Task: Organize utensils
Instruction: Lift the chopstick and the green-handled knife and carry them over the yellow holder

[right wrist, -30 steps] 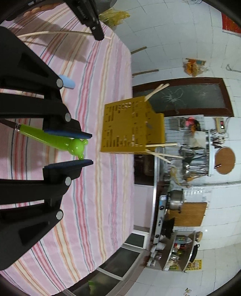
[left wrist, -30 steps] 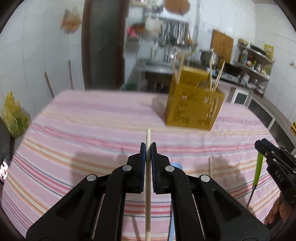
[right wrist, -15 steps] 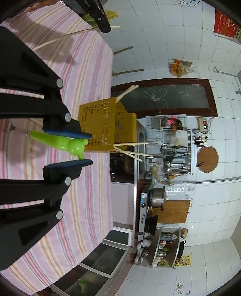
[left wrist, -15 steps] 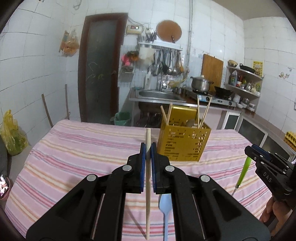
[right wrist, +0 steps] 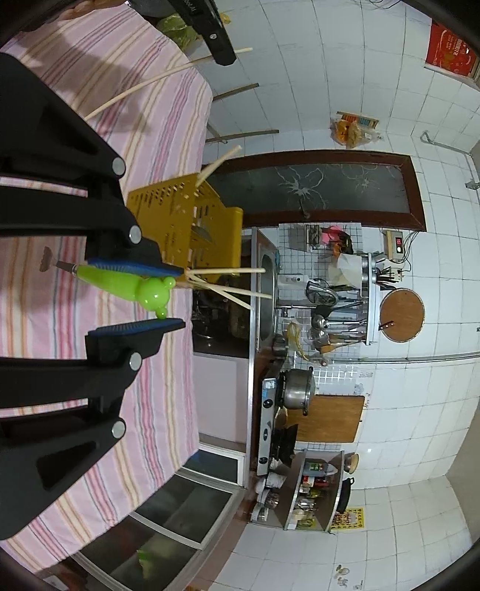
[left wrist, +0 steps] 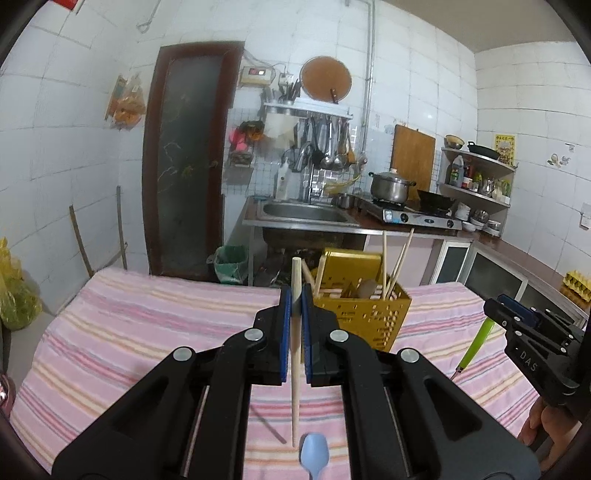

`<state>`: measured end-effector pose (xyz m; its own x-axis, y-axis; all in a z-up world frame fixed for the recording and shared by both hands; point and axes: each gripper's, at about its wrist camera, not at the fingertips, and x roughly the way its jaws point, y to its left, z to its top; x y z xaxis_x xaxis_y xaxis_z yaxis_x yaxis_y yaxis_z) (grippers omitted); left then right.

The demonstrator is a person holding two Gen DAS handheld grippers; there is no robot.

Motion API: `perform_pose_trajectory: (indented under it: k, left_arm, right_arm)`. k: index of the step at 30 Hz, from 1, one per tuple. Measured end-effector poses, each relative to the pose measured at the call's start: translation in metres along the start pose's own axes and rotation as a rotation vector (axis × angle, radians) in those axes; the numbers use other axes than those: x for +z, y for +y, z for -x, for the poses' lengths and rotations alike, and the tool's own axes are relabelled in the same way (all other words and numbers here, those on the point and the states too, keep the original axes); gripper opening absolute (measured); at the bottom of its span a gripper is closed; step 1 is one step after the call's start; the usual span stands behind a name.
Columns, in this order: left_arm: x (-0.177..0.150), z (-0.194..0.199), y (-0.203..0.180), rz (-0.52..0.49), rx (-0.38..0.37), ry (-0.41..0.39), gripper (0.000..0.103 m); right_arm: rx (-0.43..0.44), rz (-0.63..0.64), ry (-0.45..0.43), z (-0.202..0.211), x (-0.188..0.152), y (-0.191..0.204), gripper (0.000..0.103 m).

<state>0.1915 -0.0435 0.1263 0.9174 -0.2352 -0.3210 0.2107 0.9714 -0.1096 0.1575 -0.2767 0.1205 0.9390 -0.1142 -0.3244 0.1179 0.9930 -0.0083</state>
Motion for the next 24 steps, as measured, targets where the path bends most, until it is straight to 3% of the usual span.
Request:
perform_pose_trajectory:
  k: [10, 14, 20, 24]
  left_arm:
    - [0.074, -0.013, -0.032, -0.048, -0.032, -0.170, 0.004]
    - [0.105, -0.038, -0.042, -0.033, -0.048, -0.228, 0.004]
    - [0.117, -0.089, -0.053, -0.039, -0.032, -0.256, 0.004]
    - [0.105, -0.133, -0.054, -0.043, -0.025, -0.215, 0.004]
  right_arm:
    - [-0.041, 0.037, -0.122, 0.002, 0.079, -0.004, 0.023]
    - [-0.044, 0.030, -0.162, -0.010, 0.114, -0.003, 0.023]
    - [-0.031, 0.032, -0.163, -0.045, 0.136, 0.007, 0.023]
    - [-0.016, 0.032, -0.130, -0.079, 0.129, 0.012, 0.023]
